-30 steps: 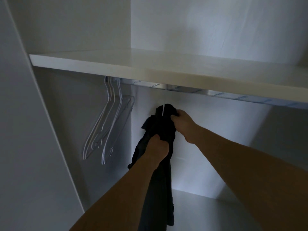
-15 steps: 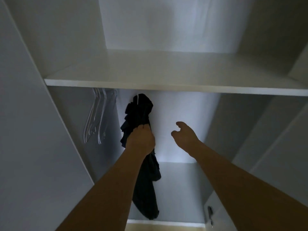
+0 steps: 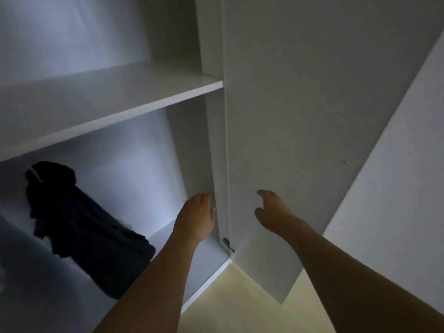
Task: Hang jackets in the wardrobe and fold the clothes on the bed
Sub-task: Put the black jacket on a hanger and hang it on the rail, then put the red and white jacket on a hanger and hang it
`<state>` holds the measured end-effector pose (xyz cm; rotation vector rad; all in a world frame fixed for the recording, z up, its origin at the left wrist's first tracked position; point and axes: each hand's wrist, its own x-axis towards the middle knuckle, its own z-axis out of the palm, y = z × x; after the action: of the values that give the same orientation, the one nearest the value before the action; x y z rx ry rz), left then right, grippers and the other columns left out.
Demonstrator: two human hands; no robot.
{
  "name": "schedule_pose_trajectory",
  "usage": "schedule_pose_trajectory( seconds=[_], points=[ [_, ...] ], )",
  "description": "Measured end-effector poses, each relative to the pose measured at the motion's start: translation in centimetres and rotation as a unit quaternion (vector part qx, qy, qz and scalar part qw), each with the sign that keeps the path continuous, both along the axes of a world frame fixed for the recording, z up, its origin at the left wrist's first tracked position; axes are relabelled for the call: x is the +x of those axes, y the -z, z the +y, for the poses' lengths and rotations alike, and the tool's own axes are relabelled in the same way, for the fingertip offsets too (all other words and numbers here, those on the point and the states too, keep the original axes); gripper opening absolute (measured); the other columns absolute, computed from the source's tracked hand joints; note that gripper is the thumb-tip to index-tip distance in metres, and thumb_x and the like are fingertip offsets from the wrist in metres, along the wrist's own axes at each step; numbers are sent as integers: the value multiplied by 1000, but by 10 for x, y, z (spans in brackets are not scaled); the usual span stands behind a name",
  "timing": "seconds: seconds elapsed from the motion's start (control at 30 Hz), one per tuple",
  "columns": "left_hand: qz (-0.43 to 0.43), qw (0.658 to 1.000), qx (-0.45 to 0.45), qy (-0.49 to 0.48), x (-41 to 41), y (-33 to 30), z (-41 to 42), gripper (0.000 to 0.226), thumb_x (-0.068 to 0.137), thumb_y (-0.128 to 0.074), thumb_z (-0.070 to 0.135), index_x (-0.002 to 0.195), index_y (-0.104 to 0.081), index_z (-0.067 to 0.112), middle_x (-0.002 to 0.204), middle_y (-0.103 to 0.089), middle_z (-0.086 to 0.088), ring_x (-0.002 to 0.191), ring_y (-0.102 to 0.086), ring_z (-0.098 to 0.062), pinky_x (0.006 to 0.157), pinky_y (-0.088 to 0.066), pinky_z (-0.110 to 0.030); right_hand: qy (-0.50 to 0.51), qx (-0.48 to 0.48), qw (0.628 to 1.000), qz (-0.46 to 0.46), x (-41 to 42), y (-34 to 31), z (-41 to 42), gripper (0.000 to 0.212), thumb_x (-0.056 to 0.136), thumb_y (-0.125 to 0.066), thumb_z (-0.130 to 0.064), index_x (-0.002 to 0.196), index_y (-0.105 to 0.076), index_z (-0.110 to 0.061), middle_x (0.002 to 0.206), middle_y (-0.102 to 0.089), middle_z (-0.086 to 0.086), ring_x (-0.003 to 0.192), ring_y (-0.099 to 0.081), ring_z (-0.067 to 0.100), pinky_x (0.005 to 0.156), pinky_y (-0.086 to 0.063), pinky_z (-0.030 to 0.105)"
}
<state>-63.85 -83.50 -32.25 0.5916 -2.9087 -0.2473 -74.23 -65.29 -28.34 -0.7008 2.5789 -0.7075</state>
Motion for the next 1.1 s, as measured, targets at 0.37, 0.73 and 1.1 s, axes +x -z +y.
schedule_pose_trajectory(
  seconds=[0.37,0.73,1.1],
  points=[
    [5,949,2,315,-82,-20,261,36,99,-43,23,129,-51,5,133,-53,-12,125,-47,-28,103,-39,-36,264,20,963,45,56,4,298,57,93,-44,-11,149,-31,-10,154,-32,7,141,-32,23,114,-26,32],
    [-28,818,6,575,27,-4,721,42,100,-37,26,136,-45,4,142,-47,-13,130,-42,-29,109,-34,-37,522,55,850,45,268,16,713,50,92,-48,-16,141,-40,-10,149,-39,9,135,-38,28,108,-32,35],
    [-50,721,-23,691,127,21,1055,44,100,-43,28,138,-45,7,143,-47,-12,131,-42,-27,110,-27,-31,651,11,759,6,420,46,988,53,92,-49,-14,144,-40,-7,150,-37,10,138,-34,23,110,-25,27]
  ],
)
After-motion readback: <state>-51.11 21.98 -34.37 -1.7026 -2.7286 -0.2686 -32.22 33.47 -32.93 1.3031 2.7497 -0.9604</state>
